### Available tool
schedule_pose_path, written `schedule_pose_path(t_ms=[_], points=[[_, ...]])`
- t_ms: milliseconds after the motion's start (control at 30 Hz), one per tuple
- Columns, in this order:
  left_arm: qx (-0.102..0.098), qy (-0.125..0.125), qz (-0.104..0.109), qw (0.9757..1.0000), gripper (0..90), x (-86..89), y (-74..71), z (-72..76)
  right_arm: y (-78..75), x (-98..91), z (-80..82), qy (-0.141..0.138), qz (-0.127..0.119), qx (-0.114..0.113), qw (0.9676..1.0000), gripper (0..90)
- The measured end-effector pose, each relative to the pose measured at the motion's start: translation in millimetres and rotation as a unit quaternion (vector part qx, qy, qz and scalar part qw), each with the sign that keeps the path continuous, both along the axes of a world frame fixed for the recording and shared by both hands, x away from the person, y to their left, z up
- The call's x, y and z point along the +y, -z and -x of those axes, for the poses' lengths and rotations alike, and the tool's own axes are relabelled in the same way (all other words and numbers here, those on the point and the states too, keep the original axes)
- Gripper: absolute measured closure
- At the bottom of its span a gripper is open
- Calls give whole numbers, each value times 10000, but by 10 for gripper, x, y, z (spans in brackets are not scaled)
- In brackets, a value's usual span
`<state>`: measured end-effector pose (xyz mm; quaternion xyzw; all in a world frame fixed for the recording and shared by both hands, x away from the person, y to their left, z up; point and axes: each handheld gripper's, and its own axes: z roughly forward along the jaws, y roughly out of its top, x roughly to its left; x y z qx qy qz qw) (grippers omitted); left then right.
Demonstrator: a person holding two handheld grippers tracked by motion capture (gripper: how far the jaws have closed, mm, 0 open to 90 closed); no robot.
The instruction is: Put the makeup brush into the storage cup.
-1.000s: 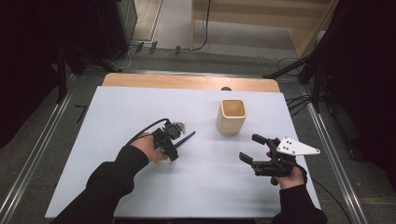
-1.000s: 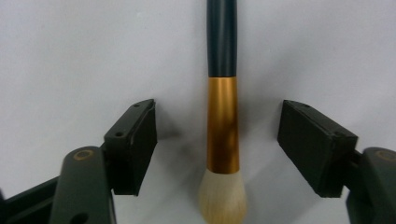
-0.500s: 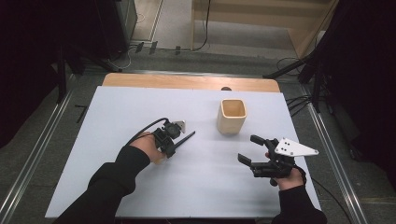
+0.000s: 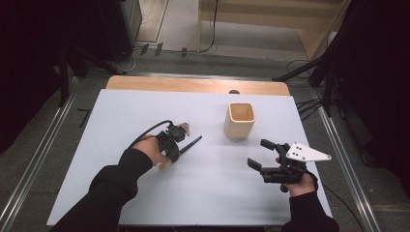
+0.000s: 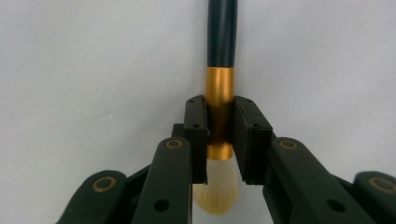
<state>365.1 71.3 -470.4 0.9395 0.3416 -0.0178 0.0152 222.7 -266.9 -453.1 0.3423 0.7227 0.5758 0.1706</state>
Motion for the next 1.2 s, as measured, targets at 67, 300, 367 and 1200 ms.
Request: schedule_pose_path(t_ms=[67, 300, 367, 1200], points=[[25, 0, 39, 10000, 777, 12, -3, -10, 0, 0, 0, 0, 3, 0, 10000, 162], [134, -57, 531, 9985, 777, 30, -142, -20, 1, 2, -5, -3, 7, 5, 10000, 162], [88, -28, 601, 9981, 777, 34, -172, -17, 1, 2, -4, 2, 6, 7, 10000, 162], [-804, 52, 2868, 9546, 777, 501, -607, 371, 20, 5, -18, -11, 26, 41, 10000, 163]])
